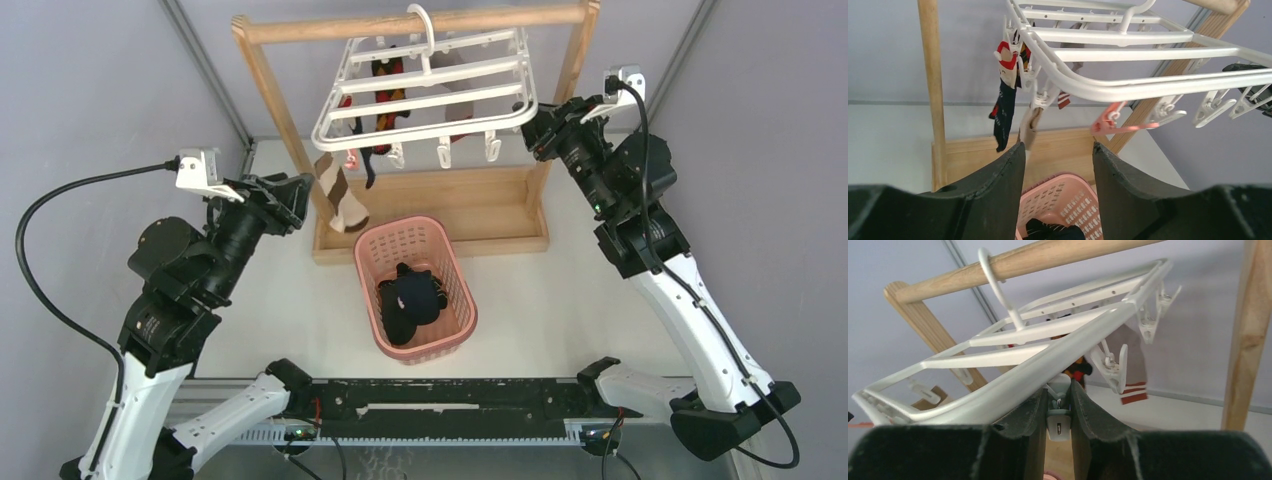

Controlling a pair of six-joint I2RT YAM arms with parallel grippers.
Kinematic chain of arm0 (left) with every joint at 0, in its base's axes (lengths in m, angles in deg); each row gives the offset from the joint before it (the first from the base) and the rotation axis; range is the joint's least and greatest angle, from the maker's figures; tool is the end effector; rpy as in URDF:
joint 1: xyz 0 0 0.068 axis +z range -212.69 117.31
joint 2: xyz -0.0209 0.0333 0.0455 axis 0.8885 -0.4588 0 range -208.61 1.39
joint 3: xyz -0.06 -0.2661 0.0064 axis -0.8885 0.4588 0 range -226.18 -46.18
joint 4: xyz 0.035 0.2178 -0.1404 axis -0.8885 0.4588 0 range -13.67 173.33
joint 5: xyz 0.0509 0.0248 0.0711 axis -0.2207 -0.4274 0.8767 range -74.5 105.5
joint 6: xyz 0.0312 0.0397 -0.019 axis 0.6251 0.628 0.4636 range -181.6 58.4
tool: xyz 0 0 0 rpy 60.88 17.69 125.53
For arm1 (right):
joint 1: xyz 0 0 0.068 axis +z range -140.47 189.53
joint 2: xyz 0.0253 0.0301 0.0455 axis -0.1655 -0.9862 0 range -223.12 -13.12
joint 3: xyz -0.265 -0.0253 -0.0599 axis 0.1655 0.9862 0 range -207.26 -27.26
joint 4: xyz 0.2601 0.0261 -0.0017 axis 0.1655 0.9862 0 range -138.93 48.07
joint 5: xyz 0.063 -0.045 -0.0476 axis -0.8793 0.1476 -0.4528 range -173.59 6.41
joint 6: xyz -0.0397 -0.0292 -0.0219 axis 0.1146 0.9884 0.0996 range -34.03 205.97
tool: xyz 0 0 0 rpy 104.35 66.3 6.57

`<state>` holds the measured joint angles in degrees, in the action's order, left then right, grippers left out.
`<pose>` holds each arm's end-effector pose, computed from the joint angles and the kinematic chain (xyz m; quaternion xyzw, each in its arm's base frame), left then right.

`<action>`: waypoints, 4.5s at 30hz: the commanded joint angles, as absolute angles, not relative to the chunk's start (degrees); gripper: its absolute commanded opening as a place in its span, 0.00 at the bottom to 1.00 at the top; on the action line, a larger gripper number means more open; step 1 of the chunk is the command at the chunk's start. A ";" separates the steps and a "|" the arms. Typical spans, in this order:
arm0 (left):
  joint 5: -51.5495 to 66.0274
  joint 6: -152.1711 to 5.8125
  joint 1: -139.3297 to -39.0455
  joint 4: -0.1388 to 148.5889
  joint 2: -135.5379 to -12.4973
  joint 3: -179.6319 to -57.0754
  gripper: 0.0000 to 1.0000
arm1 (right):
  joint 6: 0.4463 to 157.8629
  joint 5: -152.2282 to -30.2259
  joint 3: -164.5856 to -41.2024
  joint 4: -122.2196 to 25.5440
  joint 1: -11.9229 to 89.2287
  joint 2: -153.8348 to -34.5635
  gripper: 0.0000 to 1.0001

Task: Remove the socks clipped to the hanger
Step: Adjust the hanger on the clothesline.

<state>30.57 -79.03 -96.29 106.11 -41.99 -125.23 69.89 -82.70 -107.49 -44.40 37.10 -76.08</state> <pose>0.0885 -0.0476 0.4975 -0.0030 0.6712 -0.2378 0.7021 0.1979 0.1026 0.5028 -0.0565 0.6218 0.2860 0.7269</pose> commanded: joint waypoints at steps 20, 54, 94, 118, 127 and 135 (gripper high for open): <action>32.93 -78.12 -96.52 107.07 -41.59 -125.91 1.00 | 63.85 -92.10 -104.35 -45.53 25.10 -80.62 0.27; 34.53 -77.68 -96.50 108.75 -40.69 -126.12 1.00 | 54.61 -101.16 -103.92 -53.50 11.66 -87.33 0.31; 35.01 -77.62 -96.53 108.24 -41.54 -124.03 1.00 | 57.03 -98.37 -92.95 -44.95 10.97 -76.19 0.63; 34.31 -78.71 -96.52 106.66 -40.77 -121.24 1.00 | 68.67 -68.70 -79.49 -39.12 58.57 -56.23 1.00; 34.69 -78.87 -96.52 106.56 -40.01 -120.30 1.00 | 74.44 -60.59 -85.39 -46.98 70.63 -62.70 0.80; 34.94 -78.49 -96.48 106.81 -40.06 -120.62 1.00 | 83.53 -50.14 -92.43 -57.03 77.05 -69.44 0.74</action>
<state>34.79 -78.66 -96.32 108.60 -40.46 -120.92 76.91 -58.16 -87.29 -48.53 74.76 -67.55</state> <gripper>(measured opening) 0.996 0.748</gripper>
